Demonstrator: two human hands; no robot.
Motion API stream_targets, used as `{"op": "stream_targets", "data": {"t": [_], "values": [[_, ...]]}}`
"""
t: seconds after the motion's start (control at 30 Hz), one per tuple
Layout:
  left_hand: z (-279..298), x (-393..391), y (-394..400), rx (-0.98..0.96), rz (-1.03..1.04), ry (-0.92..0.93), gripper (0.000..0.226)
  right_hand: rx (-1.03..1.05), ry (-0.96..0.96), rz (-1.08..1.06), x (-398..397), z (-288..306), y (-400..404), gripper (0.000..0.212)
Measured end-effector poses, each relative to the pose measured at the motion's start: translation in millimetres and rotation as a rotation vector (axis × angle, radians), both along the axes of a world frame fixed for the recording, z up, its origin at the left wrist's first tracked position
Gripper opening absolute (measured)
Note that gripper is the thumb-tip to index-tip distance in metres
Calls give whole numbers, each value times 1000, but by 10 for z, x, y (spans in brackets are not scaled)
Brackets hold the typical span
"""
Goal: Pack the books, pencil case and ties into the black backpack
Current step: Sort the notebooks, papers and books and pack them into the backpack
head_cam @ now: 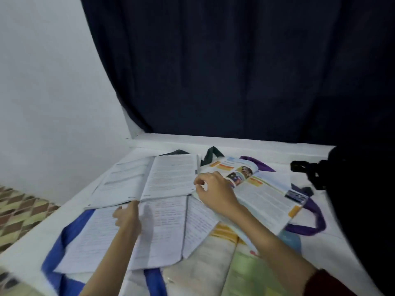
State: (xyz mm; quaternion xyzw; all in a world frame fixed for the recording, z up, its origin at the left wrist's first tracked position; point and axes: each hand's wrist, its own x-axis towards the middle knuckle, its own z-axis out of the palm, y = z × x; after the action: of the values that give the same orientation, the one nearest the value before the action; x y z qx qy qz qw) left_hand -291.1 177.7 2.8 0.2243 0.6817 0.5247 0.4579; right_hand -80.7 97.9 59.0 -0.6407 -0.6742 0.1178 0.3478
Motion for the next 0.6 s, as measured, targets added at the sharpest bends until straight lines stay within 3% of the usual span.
{"op": "stream_targets", "data": {"t": [0.1, 0.23, 0.37, 0.47, 0.53, 0.6], "values": [[-104, -447, 262, 9, 67, -356, 28, -117, 30, 73, -536, -210, 531, 27], [-101, -735, 611, -36, -11, -494, 5, -330, -2, 107, -878, -546, 972, 38], [-88, -881, 889, -53, -113, -529, 17, -376, -14, 47, -907, -681, 1128, 37], [-26, -811, 996, 135, -140, -344, 13, -345, 103, -1, -863, -649, 1185, 29], [4, -720, 994, 250, -224, -18, 28, -381, 259, -9, -813, -570, 1218, 24], [81, -610, 983, 329, -357, 355, 27, -436, 491, -9, -760, -457, 1259, 29]]}}
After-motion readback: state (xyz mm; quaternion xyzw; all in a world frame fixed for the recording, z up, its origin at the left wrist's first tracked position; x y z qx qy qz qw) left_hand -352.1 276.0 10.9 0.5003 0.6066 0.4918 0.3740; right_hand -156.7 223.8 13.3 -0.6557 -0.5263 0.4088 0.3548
